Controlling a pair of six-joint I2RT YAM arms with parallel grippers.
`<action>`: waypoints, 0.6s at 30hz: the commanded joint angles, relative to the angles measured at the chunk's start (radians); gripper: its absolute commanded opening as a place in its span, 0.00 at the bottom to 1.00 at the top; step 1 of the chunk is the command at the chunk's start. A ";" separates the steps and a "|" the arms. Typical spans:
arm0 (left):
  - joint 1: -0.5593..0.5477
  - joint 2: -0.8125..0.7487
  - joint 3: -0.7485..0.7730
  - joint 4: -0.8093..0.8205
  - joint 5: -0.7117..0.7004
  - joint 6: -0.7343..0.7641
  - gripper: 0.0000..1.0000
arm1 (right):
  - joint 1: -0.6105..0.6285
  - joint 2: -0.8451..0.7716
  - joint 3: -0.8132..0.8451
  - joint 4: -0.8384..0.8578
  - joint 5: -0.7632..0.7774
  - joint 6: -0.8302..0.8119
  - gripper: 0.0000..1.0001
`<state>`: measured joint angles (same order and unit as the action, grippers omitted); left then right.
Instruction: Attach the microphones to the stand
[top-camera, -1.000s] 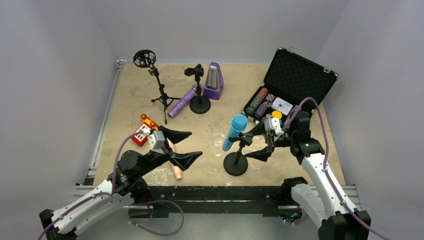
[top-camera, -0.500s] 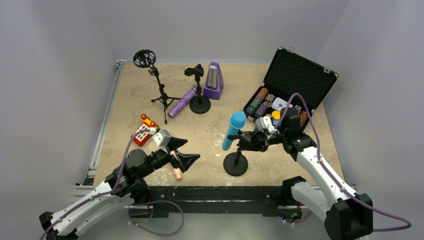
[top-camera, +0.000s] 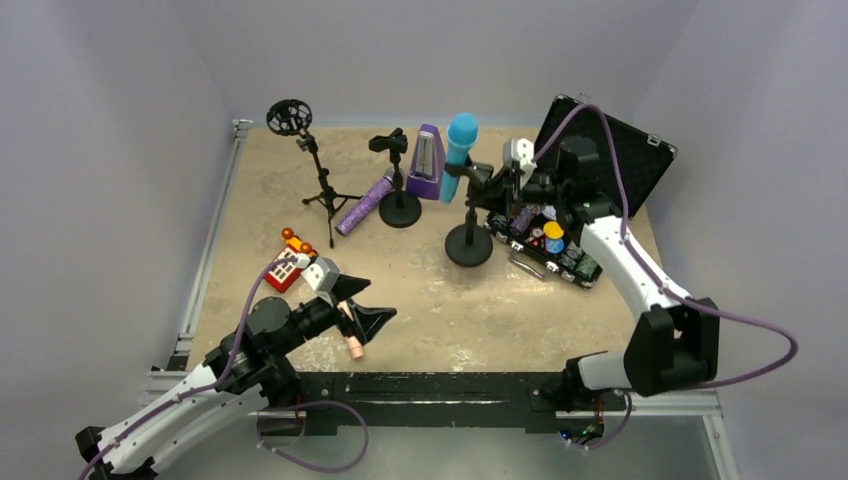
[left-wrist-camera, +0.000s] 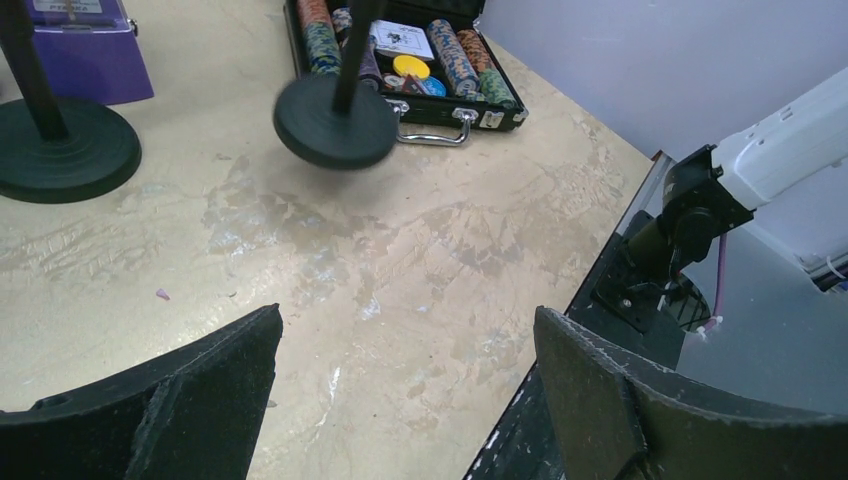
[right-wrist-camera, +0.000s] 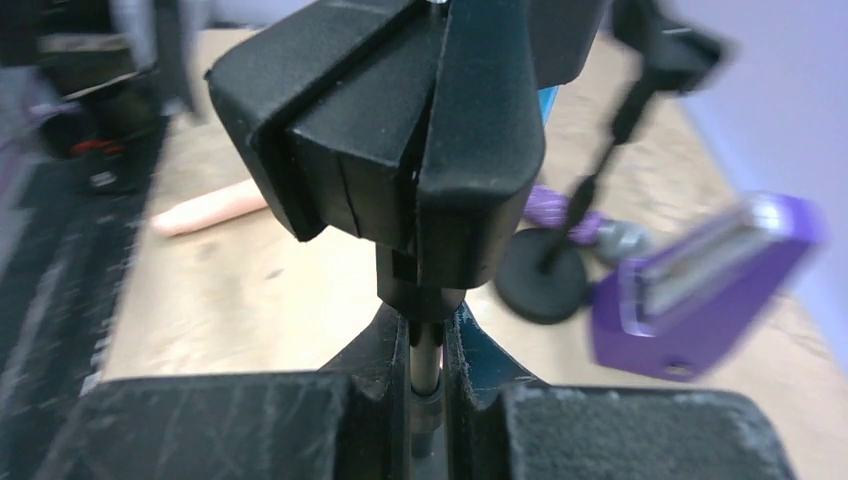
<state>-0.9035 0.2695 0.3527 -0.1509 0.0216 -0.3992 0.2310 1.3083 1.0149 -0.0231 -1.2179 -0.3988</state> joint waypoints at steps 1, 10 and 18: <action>0.003 0.000 0.042 0.003 -0.017 0.036 0.99 | -0.065 0.132 0.187 0.304 0.152 0.170 0.00; 0.003 0.038 0.057 0.012 -0.076 0.089 0.99 | -0.092 0.503 0.615 0.352 0.399 0.292 0.00; 0.003 0.051 0.054 0.018 -0.112 0.115 0.99 | -0.110 0.656 0.685 0.367 0.543 0.261 0.00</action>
<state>-0.9035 0.3130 0.3698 -0.1551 -0.0574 -0.3202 0.1349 1.9682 1.6505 0.2417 -0.7498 -0.1463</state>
